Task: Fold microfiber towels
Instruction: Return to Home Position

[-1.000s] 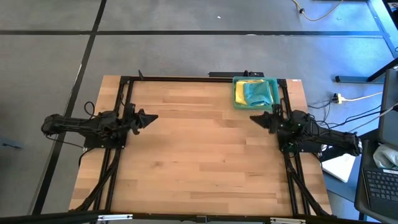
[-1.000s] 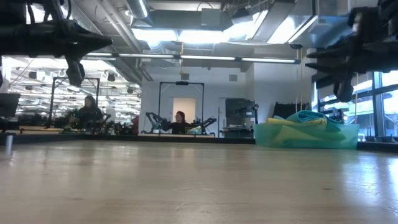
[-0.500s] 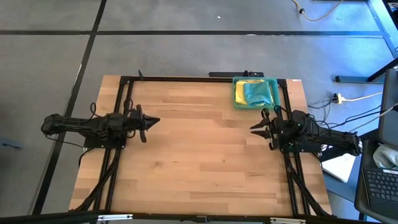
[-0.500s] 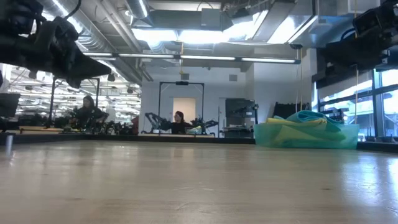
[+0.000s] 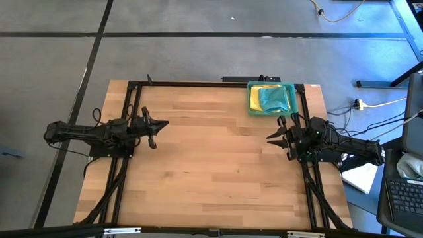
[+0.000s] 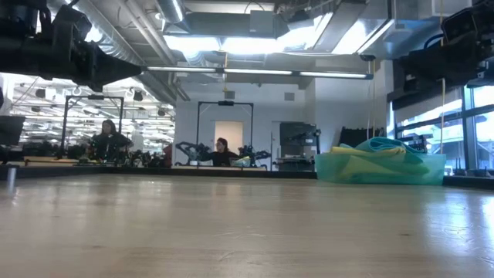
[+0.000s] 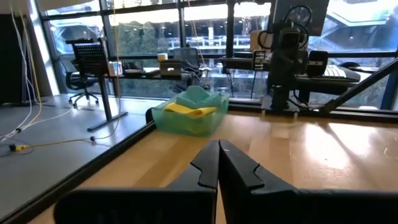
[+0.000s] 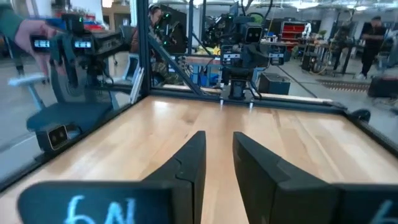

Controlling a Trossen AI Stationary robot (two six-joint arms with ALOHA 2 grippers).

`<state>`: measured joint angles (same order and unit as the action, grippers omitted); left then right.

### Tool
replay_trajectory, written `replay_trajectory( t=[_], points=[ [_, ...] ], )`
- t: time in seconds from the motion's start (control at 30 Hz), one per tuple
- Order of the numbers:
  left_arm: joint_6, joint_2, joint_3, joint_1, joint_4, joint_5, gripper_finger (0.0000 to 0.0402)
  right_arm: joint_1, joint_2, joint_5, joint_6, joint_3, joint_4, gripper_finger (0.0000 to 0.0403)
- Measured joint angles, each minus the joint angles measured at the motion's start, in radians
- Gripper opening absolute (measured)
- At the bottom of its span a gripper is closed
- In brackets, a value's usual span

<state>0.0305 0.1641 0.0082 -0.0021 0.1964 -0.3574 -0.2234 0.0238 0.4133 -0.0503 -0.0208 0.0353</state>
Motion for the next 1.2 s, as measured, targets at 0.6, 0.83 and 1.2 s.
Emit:
replay_trajectory(
  t=[0.6, 0.83, 1.2],
  points=[
    [0.176, -0.001, 0.000, 0.000, -0.007, 0.029, 0.0000, -0.001, 0.000, -0.049, 0.073, 0.000, -0.001, 0.0083],
    [0.027, -0.001, 0.000, 0.000, -0.003, 0.218, 0.0000, 0.000, 0.000, -0.053, 0.159, 0.000, 0.010, 0.0083],
    [0.031, -0.001, 0.000, 0.000, -0.006, 0.263, 0.0000, -0.001, 0.000, -0.056, 0.358, -0.001, 0.036, 0.0083]
  ],
)
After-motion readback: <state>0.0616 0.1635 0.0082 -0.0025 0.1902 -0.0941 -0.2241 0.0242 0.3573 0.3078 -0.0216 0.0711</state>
